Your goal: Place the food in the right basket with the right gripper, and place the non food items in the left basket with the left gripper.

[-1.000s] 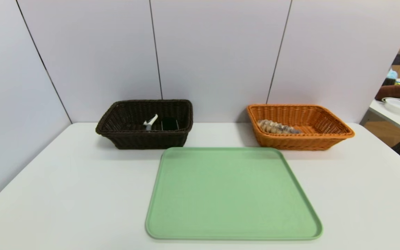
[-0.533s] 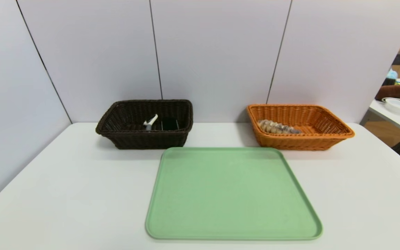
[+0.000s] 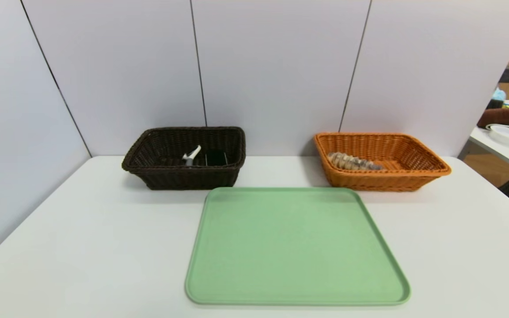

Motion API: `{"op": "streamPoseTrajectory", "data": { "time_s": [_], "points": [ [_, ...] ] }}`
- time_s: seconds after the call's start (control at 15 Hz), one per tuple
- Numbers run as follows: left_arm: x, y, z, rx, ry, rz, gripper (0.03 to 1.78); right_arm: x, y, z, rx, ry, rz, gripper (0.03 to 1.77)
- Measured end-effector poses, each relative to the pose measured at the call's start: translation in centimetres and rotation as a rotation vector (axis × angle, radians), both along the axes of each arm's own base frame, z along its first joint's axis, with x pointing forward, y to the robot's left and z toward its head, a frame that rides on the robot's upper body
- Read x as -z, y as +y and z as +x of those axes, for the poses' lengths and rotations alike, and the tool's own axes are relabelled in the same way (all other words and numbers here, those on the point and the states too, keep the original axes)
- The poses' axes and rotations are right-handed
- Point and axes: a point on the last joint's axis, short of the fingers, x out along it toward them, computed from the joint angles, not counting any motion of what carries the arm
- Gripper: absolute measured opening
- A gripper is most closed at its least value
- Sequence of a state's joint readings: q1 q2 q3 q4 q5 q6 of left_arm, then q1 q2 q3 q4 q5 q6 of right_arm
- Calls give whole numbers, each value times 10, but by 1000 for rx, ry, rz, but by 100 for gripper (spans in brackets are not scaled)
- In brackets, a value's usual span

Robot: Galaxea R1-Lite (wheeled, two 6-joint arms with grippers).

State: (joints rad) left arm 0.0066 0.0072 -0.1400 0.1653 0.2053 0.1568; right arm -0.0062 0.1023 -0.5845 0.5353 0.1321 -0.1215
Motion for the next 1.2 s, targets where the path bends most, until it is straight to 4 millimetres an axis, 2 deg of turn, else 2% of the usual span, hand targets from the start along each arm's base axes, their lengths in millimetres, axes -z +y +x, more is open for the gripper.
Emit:
{"op": "streamPoseTrajectory", "data": {
  "time_s": [0.33,0.73,1.2],
  "points": [
    [4,-1,6,70,-61,51,169,19,1,7,-78,-138,-2,170],
    [10,-4,9,196,-79,52,169,38,1,26,-82,-223,-4,170],
    [20,-5,12,250,-41,11,169,79,1,48,-74,-144,38,170]
  ]
}}
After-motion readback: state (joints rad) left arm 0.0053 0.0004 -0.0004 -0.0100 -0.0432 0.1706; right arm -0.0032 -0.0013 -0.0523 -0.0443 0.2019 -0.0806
